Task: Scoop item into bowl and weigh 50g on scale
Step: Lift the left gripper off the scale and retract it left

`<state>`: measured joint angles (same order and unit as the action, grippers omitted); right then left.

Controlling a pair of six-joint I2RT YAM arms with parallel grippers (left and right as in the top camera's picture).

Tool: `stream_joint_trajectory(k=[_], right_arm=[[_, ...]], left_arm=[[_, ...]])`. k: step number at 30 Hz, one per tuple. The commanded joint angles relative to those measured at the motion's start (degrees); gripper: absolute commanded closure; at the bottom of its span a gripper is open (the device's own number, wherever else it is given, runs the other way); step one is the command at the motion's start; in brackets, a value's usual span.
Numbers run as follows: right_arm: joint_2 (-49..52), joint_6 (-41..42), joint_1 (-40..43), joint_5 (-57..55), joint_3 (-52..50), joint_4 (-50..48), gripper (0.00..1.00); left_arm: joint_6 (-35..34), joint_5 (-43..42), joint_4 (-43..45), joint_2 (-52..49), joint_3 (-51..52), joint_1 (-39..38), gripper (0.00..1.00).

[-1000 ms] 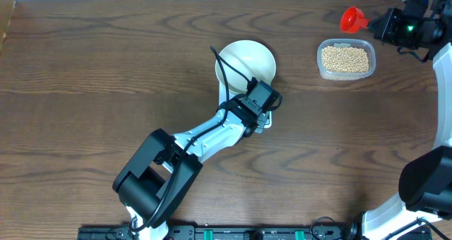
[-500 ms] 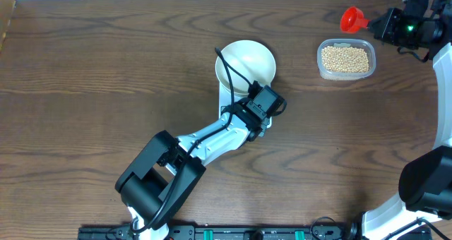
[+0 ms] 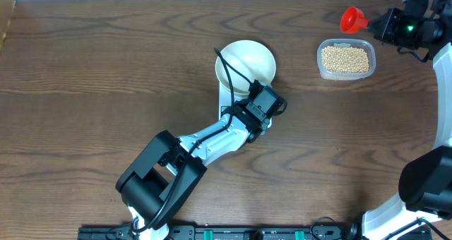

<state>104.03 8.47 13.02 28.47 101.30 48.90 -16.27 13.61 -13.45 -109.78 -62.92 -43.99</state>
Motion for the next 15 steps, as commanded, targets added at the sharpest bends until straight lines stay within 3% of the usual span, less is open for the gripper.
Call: stream_joint_trajectory(k=[1,15], right_arm=[[-0.8,-0.9,0.4,0.0,1.0,0.2,0.99],[-0.8,-0.9,0.4,-0.1,1.0,0.4,0.99]], left_arm=[[1.2,-3.5,-2.6,-7.8,4.7,0.9,0.93],[0.5,-0.9,-5.6,-7.8,4.7,0.9,0.93]])
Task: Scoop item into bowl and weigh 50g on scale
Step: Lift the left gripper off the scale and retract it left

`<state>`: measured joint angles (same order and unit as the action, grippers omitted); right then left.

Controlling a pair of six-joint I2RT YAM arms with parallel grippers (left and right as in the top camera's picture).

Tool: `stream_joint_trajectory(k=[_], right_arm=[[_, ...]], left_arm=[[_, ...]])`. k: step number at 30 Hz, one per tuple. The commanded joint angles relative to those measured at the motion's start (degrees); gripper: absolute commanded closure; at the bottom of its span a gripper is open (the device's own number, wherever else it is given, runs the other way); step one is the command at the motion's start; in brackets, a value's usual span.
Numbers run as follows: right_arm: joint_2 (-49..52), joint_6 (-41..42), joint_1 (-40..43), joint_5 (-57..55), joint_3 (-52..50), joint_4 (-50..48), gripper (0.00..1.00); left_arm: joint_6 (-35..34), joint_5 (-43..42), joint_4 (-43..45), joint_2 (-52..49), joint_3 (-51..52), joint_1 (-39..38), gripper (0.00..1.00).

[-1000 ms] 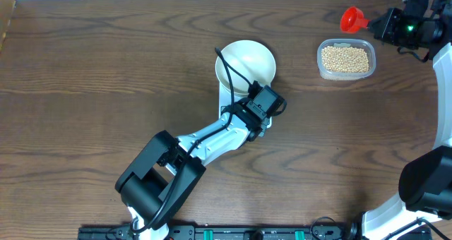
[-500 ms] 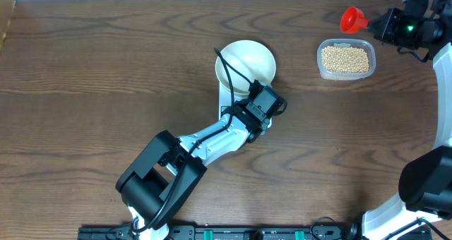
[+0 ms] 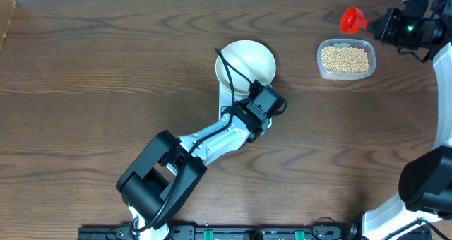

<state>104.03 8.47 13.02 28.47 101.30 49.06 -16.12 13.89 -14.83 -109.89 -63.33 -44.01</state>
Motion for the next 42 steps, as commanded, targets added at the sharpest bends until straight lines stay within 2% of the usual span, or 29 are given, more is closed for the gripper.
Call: stream_joint_trajectory(k=[1,15,23,27,33,42], right_arm=[[-0.8,-0.9,0.4,0.0,1.0,0.2,0.99],[-0.8,-0.9,0.4,-0.1,1.0,0.3,0.99],[-0.8,-0.9,0.4,-0.1,1.0,0.3,0.99],[-0.8,-0.9,0.4,-0.1,1.0,0.2,0.99],[-0.8,-0.9,0.4,-0.1,1.0,0.2,0.99],[-0.8,-0.9,0.4,-0.1,1.0,-0.4,0.99]], left_arm=[[0.3,-1.2,-4.3,-7.7,5.2,1.0,0.93],[-1.6,-0.3,-7.2,-7.7,5.2,1.0,0.93],[-1.6,-0.3,-5.8,-7.5,4.9,1.0,0.93],[-0.4,-0.4,-7.8,-5.6,2.7,1.0,0.93],[1.1,-2.1,-13.9,5.2,0.0,1.0,0.93],[1.3,-2.9,-18.2,31.0,-0.1,2.7,0.93]])
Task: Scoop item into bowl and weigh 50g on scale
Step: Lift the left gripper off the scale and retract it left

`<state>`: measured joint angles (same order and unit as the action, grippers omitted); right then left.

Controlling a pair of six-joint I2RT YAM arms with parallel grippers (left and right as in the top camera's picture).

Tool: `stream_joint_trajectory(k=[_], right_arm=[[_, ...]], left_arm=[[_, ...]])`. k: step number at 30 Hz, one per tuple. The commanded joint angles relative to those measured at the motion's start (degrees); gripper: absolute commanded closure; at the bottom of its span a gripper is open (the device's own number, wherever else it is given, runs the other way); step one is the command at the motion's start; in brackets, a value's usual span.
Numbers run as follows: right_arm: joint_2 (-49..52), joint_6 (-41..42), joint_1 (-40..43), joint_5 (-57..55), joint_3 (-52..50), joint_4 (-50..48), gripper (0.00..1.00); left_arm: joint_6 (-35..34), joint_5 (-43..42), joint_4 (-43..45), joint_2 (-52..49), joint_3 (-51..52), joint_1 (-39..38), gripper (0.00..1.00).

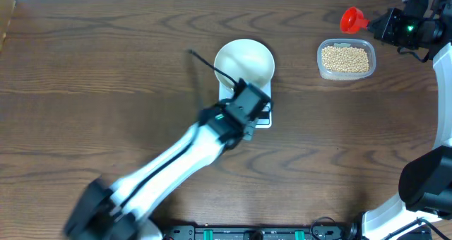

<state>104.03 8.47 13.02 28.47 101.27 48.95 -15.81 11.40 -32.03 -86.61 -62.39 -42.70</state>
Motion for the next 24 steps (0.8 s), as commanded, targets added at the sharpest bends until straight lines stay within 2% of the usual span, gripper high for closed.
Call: stream_joint_trajectory(k=[1,2,5,11,14,19,24], right_arm=[[-0.8,-0.9,0.4,-0.1,1.0,-0.3,0.99],[-0.8,-0.9,0.4,-0.1,1.0,-0.3,0.99],[-0.8,-1.6,0.4,-0.1,1.0,-0.2,0.99],[-0.8,-1.7,0.4,-1.6,1.0,-0.1,0.99],[-0.8,-1.8,0.4,-2.0,1.0,0.2,0.99],[-0.8,-1.9,0.4,-2.1,1.0,2.2,0.99],[-0.7,-1.9,0.4,-3.2,1.0,3.1,0.99]], left_arm=[[1.0,-0.4,-1.3,10.2,-1.0,2.1,0.93],[1.0,-0.4,-1.6,15.1,-1.0,3.7,0.93],[1.0,-0.3,-1.9,21.2,-1.0,6.8,0.93],[0.6,1.7,-2.3,28.1,-1.0,17.9,0.93],[-0.8,1.7,-2.4,28.8,-1.0,25.6,0.93],[-8.1,1.7,-3.6,26.6,-1.0,39.7,0.93],[-12.6,1.7,-3.3,22.0,-1.0,46.8,0.92]])
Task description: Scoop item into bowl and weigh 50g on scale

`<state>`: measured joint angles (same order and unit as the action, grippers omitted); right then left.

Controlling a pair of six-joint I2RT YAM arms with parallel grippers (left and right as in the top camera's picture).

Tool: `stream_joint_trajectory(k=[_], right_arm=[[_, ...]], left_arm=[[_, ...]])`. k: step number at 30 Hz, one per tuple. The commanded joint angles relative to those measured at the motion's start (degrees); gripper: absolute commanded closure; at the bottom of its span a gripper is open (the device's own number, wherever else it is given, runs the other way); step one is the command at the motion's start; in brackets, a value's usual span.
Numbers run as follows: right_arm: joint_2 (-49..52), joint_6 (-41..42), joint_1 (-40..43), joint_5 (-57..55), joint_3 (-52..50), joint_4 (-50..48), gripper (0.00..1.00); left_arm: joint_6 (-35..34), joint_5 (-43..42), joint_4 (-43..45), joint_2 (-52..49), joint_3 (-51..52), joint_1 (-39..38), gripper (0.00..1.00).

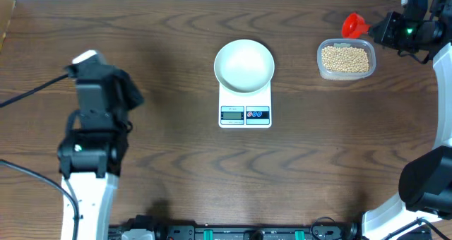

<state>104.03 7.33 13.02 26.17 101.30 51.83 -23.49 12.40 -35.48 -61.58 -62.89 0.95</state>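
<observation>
A white bowl (244, 63) stands on the white scale (245, 115), whose display and buttons face the front edge. The bowl looks empty. To the right sits a clear tub of pale beans (345, 59). A red scoop (352, 23) hangs just behind the tub, with my right gripper (373, 28) shut on its handle. My left gripper (126, 93) is far to the left of the scale, over bare table. Its fingers are hidden under the wrist.
The wooden table (176, 162) stretches between my left arm and the scale. The right arm's base (424, 183) stands at the right edge. A rail with connectors runs along the front edge (233, 233).
My left arm has moved from over the scale to the left side of the table, uncovering the display. The red scoop has shifted very slightly. Bowl, scale and tub have not moved.
At the two oldest moments my left gripper sat over the scale's front, just below the bowl. Then it was still there with the arm stretched out lower. Now it is away at the left. My right gripper held the scoop behind the tub throughout.
</observation>
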Motion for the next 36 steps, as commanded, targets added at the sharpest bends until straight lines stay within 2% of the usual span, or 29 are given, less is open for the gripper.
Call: stream_joint_trajectory(k=[1,5,10,14,22,36], right_arm=[[-0.7,-0.7,0.4,-1.5,1.0,0.1,0.99],[-0.7,-0.8,0.4,-4.6,1.0,-0.2,0.99],[-0.7,-0.1,0.4,-6.6,1.0,-1.6,0.99],[-0.7,0.3,0.4,-6.6,1.0,-3.0,0.99],[-0.7,0.3,0.4,-6.6,1.0,0.7,0.99],[-0.7,0.2,0.4,-6.1,1.0,6.7,0.99]], left_arm=[[-5.5,0.7,0.4,-4.2,-0.5,3.7,0.92],[-5.8,-2.3,4.0,-9.0,-0.5,3.7,0.93],[-5.8,-12.5,12.8,-15.3,-0.5,3.6,0.93],[-5.8,-16.8,15.5,-17.9,-0.5,1.7,0.92],[-5.3,-19.9,11.9,-18.1,-0.5,-8.3,0.93],[-2.6,-19.4,5.3,-18.2,-0.4,-23.4,0.93]])
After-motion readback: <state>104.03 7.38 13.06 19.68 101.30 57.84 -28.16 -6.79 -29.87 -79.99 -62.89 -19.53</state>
